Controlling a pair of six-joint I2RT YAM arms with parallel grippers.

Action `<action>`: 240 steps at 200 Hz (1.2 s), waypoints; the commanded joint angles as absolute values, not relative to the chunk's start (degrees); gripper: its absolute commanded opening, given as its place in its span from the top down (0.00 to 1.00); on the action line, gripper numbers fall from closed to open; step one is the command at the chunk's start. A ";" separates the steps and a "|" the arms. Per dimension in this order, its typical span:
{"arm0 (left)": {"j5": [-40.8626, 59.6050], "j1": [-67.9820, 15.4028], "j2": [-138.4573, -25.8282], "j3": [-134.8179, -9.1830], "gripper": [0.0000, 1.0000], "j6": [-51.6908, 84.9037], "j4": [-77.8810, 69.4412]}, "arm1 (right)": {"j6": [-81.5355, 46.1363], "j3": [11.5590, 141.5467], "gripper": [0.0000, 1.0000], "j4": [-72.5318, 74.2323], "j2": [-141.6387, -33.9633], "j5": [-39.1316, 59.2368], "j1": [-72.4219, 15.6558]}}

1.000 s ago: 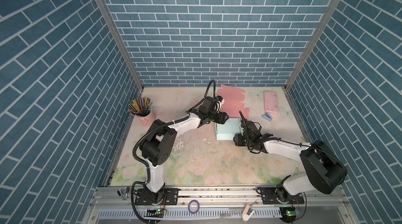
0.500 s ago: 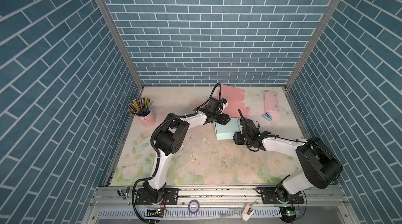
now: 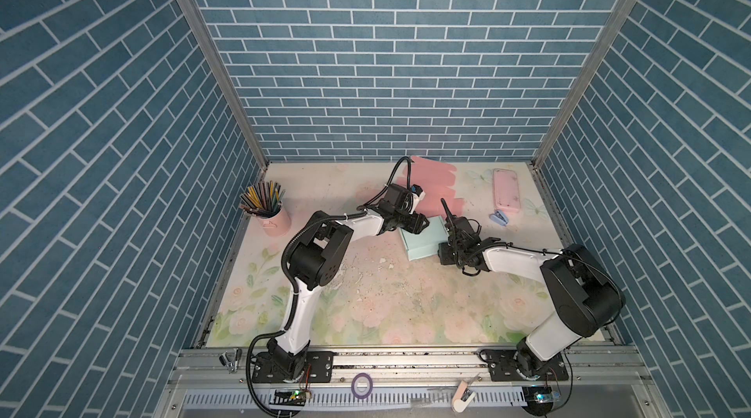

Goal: Fold the paper box

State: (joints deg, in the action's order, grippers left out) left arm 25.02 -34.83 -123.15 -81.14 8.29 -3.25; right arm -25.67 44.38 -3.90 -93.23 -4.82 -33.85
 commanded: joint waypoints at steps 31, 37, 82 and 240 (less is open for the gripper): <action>30.18 -37.53 -120.63 -73.96 0.37 11.21 -0.13 | -27.04 43.46 0.49 -2.90 -92.64 -7.53 -34.85; 30.61 -37.61 -120.51 -73.51 0.37 11.53 -0.37 | -27.14 43.35 0.49 -2.99 -92.53 -7.37 -35.53; 32.60 -39.00 -119.01 -69.98 0.38 15.03 -3.71 | -29.97 43.50 0.50 -1.40 -92.50 -5.34 -39.97; 35.01 -44.74 -113.64 -59.06 0.41 27.07 -16.80 | -37.24 46.64 0.50 3.43 -93.26 -6.59 -51.52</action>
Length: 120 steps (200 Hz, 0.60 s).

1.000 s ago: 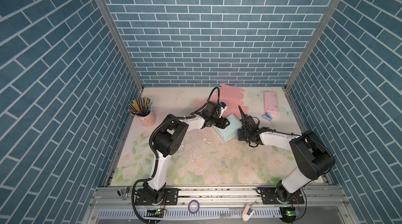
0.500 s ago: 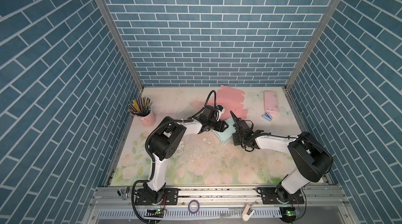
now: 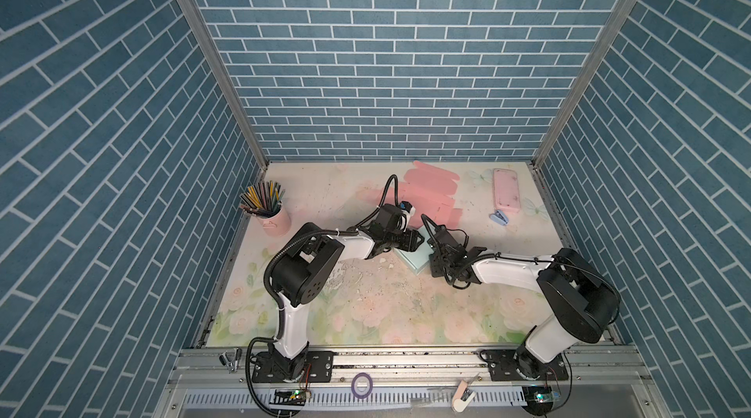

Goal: Fold the paper box

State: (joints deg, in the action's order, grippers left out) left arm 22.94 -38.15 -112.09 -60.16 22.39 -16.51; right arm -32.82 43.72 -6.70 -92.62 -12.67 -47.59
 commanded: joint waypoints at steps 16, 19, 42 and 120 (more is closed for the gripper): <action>33.99 -44.65 -114.00 -59.96 0.41 26.66 -15.83 | -37.91 46.74 0.50 3.45 -93.73 -6.82 -53.26; 33.63 -44.60 -114.03 -60.21 0.41 26.31 -15.33 | -38.13 46.68 0.51 3.43 -93.84 -6.85 -53.65; 31.25 -43.19 -114.26 -61.35 0.41 25.00 -12.52 | -39.60 45.59 0.51 3.55 -93.62 -7.15 -55.91; 32.91 -33.84 -113.48 -66.97 0.32 19.86 -6.34 | -40.87 39.19 0.52 -0.60 -81.76 -8.96 -60.06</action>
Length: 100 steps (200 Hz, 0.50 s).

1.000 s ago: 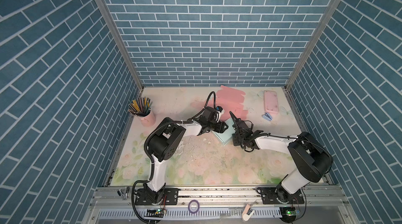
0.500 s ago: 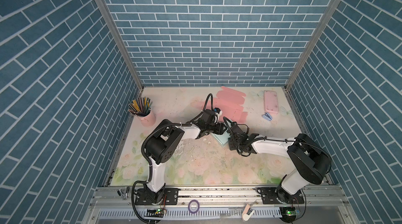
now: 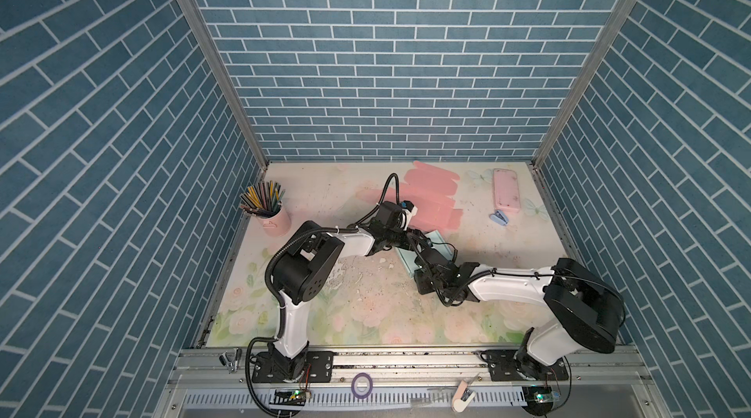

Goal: Fold the paper box
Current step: 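Release the box and draw both grippers back from it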

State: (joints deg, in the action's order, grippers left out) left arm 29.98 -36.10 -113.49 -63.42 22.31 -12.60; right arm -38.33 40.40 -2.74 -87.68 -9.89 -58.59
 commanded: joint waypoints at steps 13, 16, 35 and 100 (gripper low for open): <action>32.06 -32.84 -111.30 -67.82 0.31 18.35 -4.06 | -40.23 37.85 0.51 -1.53 -78.49 -8.32 -60.38; 31.96 -32.60 -110.62 -67.74 0.30 18.29 -3.82 | -39.98 37.58 0.51 -1.70 -77.74 -8.01 -60.34; 31.18 -30.40 -103.90 -64.16 0.26 19.06 -4.93 | -37.14 37.44 0.49 -6.55 -71.70 -7.06 -59.62; 25.00 -32.79 -83.04 -44.10 0.26 22.93 -3.60 | -26.04 43.15 0.46 -16.82 -67.07 4.71 -36.25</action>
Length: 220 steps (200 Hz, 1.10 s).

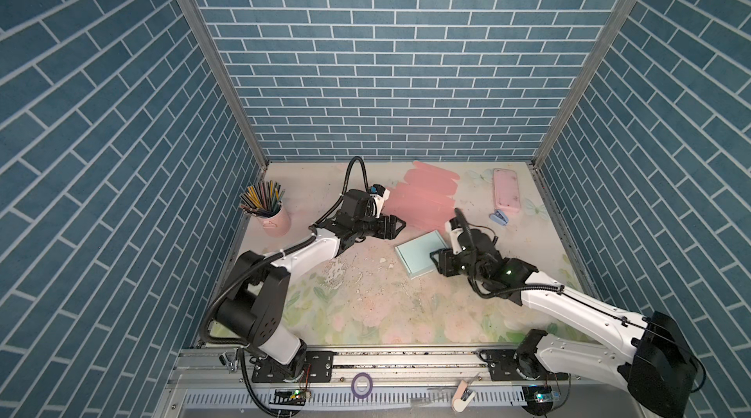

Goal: Fold the paper box
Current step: 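Release the box and draw both grippers back from it, then squeeze the closed box between both grippers from opposite sides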

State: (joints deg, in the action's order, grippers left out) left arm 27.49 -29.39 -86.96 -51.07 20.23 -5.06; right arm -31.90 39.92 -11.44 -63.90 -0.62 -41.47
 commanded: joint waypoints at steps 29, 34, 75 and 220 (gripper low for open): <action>22.88 -39.15 -78.89 -36.36 0.26 28.88 -9.13 | -23.79 47.59 0.45 -16.26 -75.59 10.21 -30.61; 22.69 -39.60 -78.55 -35.34 0.26 29.75 -10.31 | -23.69 47.95 0.44 -15.60 -76.52 10.79 -29.79; 22.25 -40.52 -80.62 -33.34 0.26 32.43 -15.79 | -22.50 50.72 0.38 -11.93 -84.88 16.53 -26.29; 26.73 -36.16 -95.39 -39.10 0.28 33.76 -23.48 | -28.00 40.18 0.38 -4.48 -82.81 18.57 -32.50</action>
State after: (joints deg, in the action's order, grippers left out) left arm 25.87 -37.23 -95.26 -38.33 33.47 -21.80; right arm -25.69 41.91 -3.95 -87.85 21.06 -28.86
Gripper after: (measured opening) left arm 0.723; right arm 0.624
